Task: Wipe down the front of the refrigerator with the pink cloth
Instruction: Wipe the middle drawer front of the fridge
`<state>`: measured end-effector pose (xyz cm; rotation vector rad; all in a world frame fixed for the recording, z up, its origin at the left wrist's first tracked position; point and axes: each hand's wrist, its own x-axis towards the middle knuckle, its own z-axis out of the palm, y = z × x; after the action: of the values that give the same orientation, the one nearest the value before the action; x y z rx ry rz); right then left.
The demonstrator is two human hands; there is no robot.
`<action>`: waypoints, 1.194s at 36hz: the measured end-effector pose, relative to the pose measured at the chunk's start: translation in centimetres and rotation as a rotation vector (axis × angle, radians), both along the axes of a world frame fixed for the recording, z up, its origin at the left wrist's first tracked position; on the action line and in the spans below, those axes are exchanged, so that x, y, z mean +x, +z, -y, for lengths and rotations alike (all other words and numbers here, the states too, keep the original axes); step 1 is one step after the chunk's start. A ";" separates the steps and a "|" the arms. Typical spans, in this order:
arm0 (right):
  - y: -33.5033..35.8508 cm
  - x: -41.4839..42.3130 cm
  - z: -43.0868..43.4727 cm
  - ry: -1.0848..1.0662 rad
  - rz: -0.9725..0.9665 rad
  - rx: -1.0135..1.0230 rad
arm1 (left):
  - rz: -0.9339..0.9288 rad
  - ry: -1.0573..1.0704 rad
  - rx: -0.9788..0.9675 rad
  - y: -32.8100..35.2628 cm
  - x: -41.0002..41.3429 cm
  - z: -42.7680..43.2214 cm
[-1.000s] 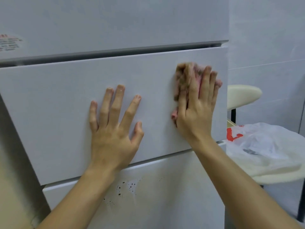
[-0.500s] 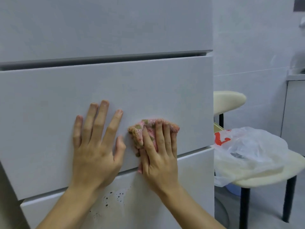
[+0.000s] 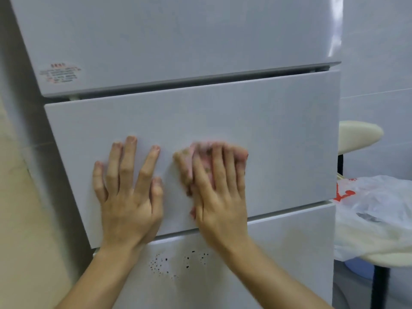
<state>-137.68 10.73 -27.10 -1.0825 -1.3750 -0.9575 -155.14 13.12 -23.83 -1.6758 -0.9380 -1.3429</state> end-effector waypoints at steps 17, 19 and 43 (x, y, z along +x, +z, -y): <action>6.3 -1.1 -0.6 0.000 0.025 0.036 | -0.049 0.015 -0.020 -0.1 -1.4 0.1; 8.6 -2.1 -1.0 -0.017 -0.067 0.080 | -0.030 0.036 -0.019 0.0 -2.2 0.2; 6.4 -5.3 -0.2 0.022 0.047 -0.032 | -0.016 -0.034 -0.177 -0.8 -7.4 -0.5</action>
<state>-142.95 10.95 -20.75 -1.0725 -1.4423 -0.9535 -162.59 13.59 -24.68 -1.8399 -1.0485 -1.2988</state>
